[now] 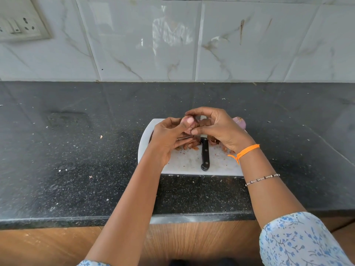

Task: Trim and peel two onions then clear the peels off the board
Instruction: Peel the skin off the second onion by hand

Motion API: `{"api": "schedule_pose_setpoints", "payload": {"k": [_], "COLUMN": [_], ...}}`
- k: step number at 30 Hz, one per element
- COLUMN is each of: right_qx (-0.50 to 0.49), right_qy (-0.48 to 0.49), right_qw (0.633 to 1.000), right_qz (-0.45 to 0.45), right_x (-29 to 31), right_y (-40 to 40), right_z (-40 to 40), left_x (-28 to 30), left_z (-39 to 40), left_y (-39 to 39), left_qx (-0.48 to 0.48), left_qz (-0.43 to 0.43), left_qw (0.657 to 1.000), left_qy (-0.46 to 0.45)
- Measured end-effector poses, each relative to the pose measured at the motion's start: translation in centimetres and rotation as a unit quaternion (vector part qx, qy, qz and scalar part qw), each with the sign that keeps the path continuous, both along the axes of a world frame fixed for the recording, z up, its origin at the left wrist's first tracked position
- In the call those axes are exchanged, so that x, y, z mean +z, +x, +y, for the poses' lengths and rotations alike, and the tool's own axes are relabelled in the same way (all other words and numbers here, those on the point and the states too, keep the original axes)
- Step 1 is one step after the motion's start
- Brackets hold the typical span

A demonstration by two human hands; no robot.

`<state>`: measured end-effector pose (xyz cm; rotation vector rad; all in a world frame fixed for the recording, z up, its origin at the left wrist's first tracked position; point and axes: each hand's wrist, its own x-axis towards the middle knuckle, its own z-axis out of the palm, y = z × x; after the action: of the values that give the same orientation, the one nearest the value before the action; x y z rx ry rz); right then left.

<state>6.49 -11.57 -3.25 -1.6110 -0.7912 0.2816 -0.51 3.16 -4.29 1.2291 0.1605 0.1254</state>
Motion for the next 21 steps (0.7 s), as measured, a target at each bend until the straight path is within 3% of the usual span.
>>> {"api": "schedule_pose_setpoints", "payload": {"k": [7,21], "right_qx": [0.005,0.034], "right_qy": [0.031,0.100], "right_qw": [0.999,0.989], "right_qz": [0.018,0.101], "right_x": [0.24,0.22], "right_y": [0.04,0.47], "right_z": [-0.55,-0.69], "left_x": [0.30,0.15], "left_z": [0.48,0.34], "left_y": [-0.28,-0.26], "left_qx": [-0.011,0.023], "left_qz": [-0.028,-0.073], "left_qw": [0.999,0.997], "left_qy": [-0.044,0.014]}}
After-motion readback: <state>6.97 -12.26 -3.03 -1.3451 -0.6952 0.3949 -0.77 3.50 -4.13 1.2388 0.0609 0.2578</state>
